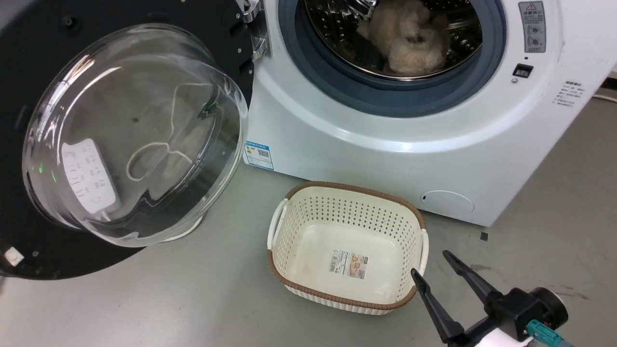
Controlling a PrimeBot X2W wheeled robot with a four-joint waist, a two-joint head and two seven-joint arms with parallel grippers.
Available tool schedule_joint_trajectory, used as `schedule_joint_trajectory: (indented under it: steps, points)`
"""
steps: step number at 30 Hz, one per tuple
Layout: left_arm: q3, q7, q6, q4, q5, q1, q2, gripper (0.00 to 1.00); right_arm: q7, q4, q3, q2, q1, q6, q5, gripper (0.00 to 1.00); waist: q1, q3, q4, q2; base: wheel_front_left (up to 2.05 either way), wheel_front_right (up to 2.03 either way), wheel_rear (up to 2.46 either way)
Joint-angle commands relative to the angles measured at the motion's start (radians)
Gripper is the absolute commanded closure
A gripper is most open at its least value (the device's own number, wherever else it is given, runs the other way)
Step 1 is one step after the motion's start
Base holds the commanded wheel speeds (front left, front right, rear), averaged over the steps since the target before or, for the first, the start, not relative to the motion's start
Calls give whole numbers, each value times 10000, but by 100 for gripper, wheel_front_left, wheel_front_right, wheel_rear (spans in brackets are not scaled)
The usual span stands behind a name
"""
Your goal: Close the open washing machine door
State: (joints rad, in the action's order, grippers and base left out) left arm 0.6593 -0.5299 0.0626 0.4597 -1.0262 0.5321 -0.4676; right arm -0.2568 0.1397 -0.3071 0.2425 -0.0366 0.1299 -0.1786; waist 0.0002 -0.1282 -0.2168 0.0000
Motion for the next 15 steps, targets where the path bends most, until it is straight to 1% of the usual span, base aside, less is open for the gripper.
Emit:
schedule_joint_trajectory:
  steps: [1, 7, 11, 15]
  points:
    - [-18, -285, -109, -31, -160, -77, 16, 100, -35, 27, 21, 42, -156, 8, -66, 0, -2, 14, 11, 0, 0, 0, 0]
    - [-109, -2067, -485, -755, -1113, -865, 342, 100, -42, 174, 117, -49, -80, 8, -90, 0, -2, 298, -34, 0, 0, 0, 0]
    - [-264, -3057, -639, -1571, -1586, -1621, 734, 100, -45, 306, 255, -250, -39, 8, -21, 0, -2, 668, -52, 0, 0, 0, 0]
    - [-544, -3618, -737, -2614, -1837, -2315, 1315, 100, -47, 453, 573, -455, 57, 8, 77, 0, -2, 1096, -47, 0, 0, 0, 0]
